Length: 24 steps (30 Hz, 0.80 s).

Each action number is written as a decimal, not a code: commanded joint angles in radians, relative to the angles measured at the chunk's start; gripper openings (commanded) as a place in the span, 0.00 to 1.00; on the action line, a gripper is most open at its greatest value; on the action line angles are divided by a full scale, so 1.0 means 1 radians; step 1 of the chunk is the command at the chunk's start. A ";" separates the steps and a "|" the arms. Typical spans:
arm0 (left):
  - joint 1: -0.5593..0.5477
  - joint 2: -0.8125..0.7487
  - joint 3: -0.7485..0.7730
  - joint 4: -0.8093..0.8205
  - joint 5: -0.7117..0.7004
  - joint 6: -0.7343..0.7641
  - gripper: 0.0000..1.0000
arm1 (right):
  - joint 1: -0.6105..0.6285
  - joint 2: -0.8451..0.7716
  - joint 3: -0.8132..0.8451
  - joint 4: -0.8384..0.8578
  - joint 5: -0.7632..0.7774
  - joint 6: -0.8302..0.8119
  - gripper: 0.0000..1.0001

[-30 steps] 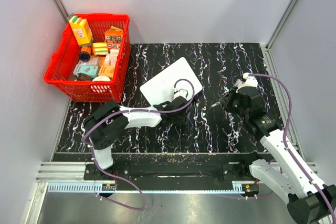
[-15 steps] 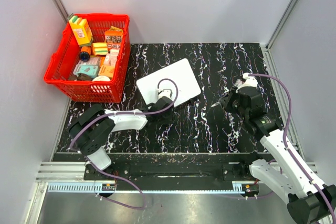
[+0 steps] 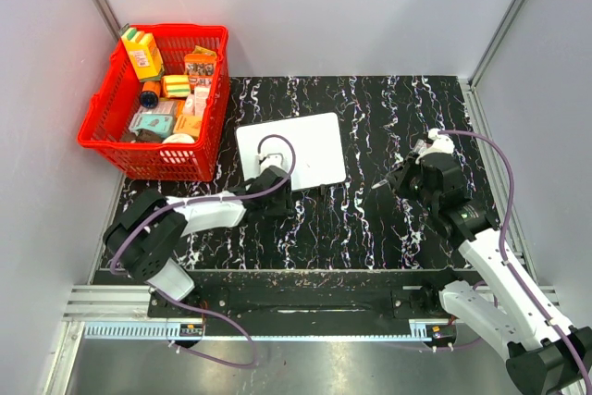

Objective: Write a sentence on the whiteboard
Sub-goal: Adjust the whiteboard stand at the center of the board.

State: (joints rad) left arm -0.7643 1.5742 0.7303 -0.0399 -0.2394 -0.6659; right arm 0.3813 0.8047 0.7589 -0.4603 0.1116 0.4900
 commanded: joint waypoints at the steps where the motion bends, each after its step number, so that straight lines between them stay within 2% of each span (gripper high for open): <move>1: 0.005 -0.039 -0.046 -0.051 0.018 0.019 0.54 | -0.007 -0.018 0.005 0.035 -0.010 -0.004 0.00; 3: -0.016 -0.084 -0.051 -0.055 0.006 0.014 0.59 | -0.007 -0.016 0.006 0.035 -0.010 -0.004 0.00; 6: -0.050 -0.155 -0.058 -0.084 -0.027 -0.001 0.62 | -0.007 -0.016 0.002 0.038 -0.010 -0.004 0.00; 13: -0.064 -0.287 -0.072 -0.242 -0.181 -0.052 0.60 | -0.005 -0.007 -0.009 0.052 -0.018 0.001 0.00; 20: -0.052 -0.171 -0.026 -0.259 -0.212 -0.015 0.57 | -0.007 0.007 -0.012 0.064 -0.029 0.005 0.00; 24: -0.032 -0.108 -0.011 -0.209 -0.196 -0.015 0.55 | -0.007 0.001 -0.015 0.066 -0.030 0.005 0.00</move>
State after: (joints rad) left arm -0.8150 1.4185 0.6735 -0.2932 -0.4065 -0.6888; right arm 0.3813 0.8101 0.7452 -0.4374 0.0887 0.4931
